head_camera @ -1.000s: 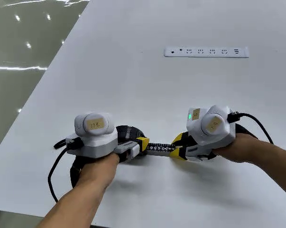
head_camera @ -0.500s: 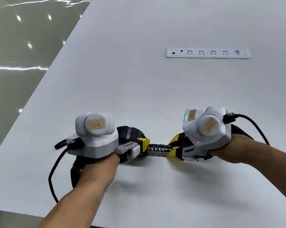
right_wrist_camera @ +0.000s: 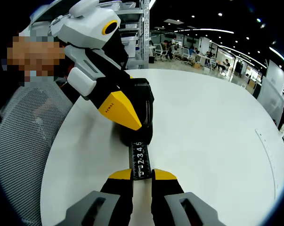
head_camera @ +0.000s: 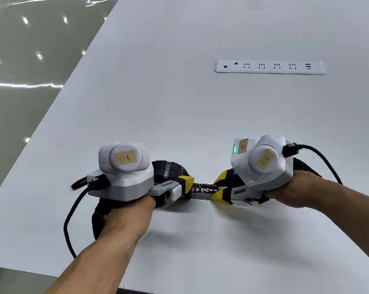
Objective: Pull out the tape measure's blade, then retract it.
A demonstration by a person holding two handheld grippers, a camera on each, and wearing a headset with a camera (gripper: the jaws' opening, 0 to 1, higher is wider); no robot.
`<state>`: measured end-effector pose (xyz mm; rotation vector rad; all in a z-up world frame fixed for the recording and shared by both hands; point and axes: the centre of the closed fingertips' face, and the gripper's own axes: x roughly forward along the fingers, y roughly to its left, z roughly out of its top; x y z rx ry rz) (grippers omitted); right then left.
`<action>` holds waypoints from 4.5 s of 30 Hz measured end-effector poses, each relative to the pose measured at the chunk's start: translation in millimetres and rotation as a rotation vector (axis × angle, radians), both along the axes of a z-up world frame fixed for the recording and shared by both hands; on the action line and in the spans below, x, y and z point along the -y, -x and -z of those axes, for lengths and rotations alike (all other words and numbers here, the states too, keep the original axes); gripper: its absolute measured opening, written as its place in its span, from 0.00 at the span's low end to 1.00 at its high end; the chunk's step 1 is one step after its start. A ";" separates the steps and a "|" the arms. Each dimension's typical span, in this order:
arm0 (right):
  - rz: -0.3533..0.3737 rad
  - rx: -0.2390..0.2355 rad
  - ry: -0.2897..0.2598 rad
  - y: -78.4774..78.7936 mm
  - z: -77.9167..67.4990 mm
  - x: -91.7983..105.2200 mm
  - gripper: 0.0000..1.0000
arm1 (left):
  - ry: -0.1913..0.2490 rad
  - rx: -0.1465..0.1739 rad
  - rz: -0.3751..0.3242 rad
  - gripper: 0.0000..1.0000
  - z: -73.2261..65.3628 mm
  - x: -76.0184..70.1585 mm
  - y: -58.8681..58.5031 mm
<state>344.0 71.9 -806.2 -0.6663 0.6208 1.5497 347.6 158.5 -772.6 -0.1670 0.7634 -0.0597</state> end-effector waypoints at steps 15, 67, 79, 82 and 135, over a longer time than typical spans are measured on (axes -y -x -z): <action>-0.015 0.006 -0.007 2.3 0.0 -11.4 0.11 | 0.006 -0.001 -0.001 0.54 -0.1 -0.4 1.1; -0.088 0.054 -0.002 8.9 0.6 -39.8 0.12 | 0.012 -0.004 -0.009 0.57 -0.8 -2.0 1.3; -0.078 0.059 -0.002 7.5 0.3 -38.4 0.13 | 0.017 -0.014 -0.009 0.58 -0.3 -1.4 1.9; -0.075 0.056 0.003 7.6 0.5 -36.7 0.13 | 0.010 -0.014 0.002 0.58 -0.3 -1.0 2.5; 0.238 0.029 -0.061 4.6 -26.0 60.6 0.39 | -0.067 0.012 0.243 0.70 -11.9 7.4 34.2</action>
